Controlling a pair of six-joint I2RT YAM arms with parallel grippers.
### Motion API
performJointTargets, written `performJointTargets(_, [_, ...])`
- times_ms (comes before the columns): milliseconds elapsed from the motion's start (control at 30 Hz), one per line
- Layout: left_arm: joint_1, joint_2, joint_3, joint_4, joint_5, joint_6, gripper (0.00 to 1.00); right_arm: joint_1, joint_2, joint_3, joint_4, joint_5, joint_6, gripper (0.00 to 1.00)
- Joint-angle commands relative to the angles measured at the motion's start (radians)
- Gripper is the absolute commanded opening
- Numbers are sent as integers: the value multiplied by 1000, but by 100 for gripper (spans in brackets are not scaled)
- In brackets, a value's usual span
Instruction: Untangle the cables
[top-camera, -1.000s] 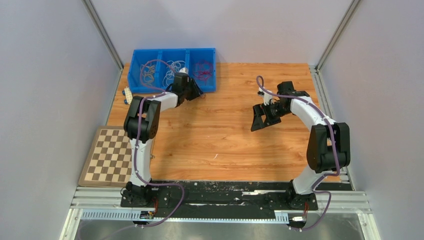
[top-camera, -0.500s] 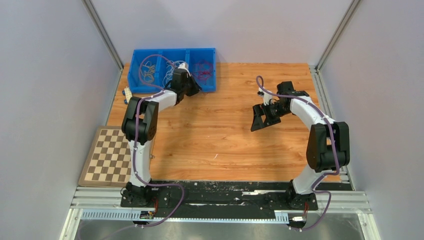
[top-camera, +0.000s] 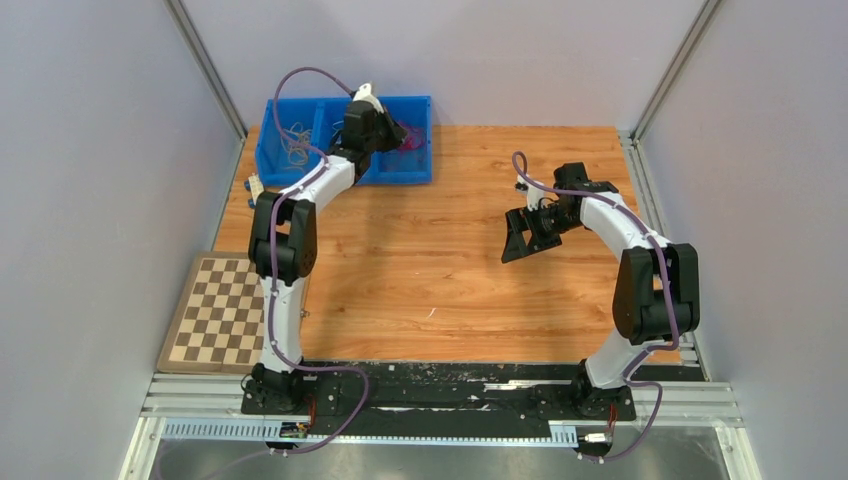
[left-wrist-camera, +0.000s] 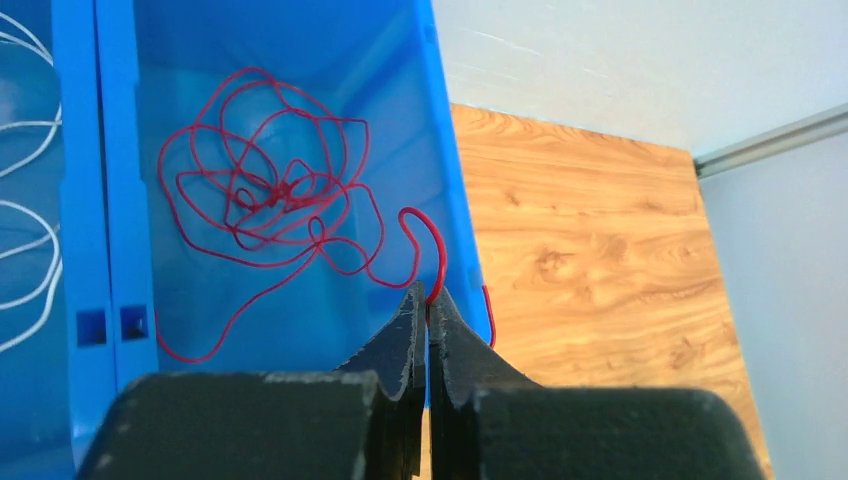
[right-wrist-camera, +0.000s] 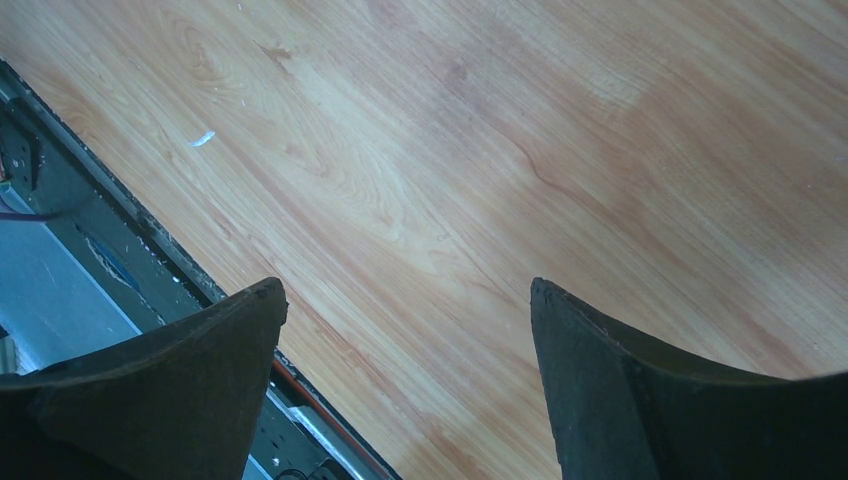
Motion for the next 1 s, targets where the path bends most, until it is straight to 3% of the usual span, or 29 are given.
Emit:
performJointTargets(0, [-2,94,50,-29,-42,70,0,-3,-11,5,9,6,-16,90])
performJointTargets(400, [-9,162,129,-71,-94,172,2,-4,-1,5,7,18,-19,90])
performJointTargets(433, [-10,162,134,-71,-88,179,5,-4,-1,7,7,17,-19,90])
performJointTargets(533, [-12,145,141,-75,-53,218,34,-4,-4,11,7,17,-18,90])
performJointTargets(667, [-15,92,143,-89,-63,260,55,-4,-10,16,7,7,-18,90])
performJointTargets(967, [-16,-80,99,-243,-78,296,67,-2,-22,46,10,-44,-20,90])
